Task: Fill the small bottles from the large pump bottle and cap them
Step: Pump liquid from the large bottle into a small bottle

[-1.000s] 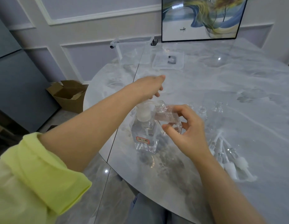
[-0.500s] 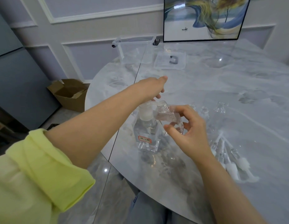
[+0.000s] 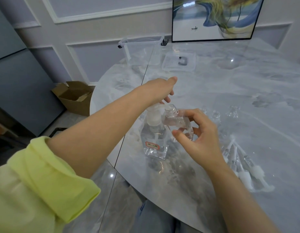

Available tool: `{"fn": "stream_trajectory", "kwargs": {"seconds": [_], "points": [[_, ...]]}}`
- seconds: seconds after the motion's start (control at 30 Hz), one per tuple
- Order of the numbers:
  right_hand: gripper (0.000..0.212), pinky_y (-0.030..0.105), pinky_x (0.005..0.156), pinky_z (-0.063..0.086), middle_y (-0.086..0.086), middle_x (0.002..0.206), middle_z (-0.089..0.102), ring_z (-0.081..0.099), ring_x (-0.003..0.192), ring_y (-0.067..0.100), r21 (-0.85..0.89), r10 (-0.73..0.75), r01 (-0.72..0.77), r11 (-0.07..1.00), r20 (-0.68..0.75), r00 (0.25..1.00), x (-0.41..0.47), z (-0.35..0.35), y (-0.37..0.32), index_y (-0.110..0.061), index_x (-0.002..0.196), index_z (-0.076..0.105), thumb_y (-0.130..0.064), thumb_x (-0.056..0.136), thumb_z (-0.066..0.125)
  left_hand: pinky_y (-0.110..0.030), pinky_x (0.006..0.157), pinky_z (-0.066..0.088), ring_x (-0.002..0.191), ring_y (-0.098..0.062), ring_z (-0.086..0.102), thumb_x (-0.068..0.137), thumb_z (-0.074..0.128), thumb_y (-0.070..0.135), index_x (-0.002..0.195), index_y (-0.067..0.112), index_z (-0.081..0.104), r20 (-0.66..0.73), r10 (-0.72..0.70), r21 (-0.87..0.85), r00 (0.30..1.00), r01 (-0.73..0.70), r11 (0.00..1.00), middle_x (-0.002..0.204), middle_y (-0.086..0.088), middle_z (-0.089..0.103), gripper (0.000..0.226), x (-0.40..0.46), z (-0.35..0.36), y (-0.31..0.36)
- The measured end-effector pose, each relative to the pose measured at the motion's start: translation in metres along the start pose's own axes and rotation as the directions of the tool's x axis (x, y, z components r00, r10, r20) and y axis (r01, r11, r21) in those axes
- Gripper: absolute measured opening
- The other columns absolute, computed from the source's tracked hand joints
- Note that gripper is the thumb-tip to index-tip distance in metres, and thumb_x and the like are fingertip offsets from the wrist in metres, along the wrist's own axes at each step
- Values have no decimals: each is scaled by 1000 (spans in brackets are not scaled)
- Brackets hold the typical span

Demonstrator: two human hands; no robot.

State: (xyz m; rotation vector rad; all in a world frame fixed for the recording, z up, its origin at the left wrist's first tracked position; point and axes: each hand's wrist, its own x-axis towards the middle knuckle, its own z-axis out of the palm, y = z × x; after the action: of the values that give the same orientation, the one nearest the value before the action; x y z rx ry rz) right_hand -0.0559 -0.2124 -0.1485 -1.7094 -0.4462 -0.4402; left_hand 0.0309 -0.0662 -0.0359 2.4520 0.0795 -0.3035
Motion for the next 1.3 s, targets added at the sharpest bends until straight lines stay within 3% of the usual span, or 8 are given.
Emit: {"fn": "stream_trajectory", "kwargs": {"seconds": [0.17,0.37,0.47,0.63,0.77,0.93,1.07,1.3], "points": [[37,49,75,60,-11,105,68,66,103,20,4,-10,10,1000,-1,1000,0,-1,0,-19,111,69,-27,75,70,-27,67,39,97,-18,68,106,24,56,120,19,66,-35,32,-1,999,-32,999,109,0,72,57,-1,1,1],[38,49,76,60,-10,106,69,67,103,19,-3,1,-1,1000,0,1000,0,-1,1,-18,112,69,-28,75,70,-34,82,43,102,-20,67,105,23,58,120,19,66,17,-16,13,1000,15,1000,111,-1,72,59,-4,1,0],[38,52,76,59,-11,107,69,67,104,20,2,5,-5,1000,-1,1000,-1,-2,0,-20,112,69,-28,75,70,-29,72,44,102,-21,67,106,23,55,120,18,65,-64,38,35,997,-36,999,114,-2,70,58,-3,0,6],[36,52,75,58,-12,106,69,66,102,20,-10,16,-16,1000,9,1000,0,-3,1,-21,111,69,-22,76,72,-37,91,44,101,-23,68,105,20,59,141,19,53,-45,14,71,999,-11,997,128,-5,62,63,-3,4,4],[36,50,75,59,-13,107,69,67,103,19,2,11,-11,1000,9,1000,0,-2,1,-21,111,69,-17,76,74,-34,79,42,103,-23,67,105,22,59,138,20,53,-46,21,66,999,-18,998,120,-3,65,59,-3,-1,6],[36,48,75,60,-13,105,69,67,102,19,6,16,-16,1000,10,1000,0,-3,1,-19,111,69,-19,75,72,-36,87,41,102,-22,68,105,21,60,138,20,53,15,0,64,1000,-1,998,115,-4,69,61,-6,4,7],[36,48,75,60,-14,106,69,67,104,19,9,13,-13,1000,3,1000,0,-1,1,-20,110,69,-23,74,72,-29,69,38,97,-20,69,105,20,60,142,21,52,-46,2,40,999,0,999,111,-3,70,63,-6,2,6],[34,51,74,59,-14,106,69,67,103,19,14,14,-14,1000,-1,1000,-1,-1,1,-21,109,69,-20,75,72,-29,69,39,100,-22,68,105,19,60,141,19,53,-68,2,41,998,1,999,113,-4,69,64,-7,1,8]]}}
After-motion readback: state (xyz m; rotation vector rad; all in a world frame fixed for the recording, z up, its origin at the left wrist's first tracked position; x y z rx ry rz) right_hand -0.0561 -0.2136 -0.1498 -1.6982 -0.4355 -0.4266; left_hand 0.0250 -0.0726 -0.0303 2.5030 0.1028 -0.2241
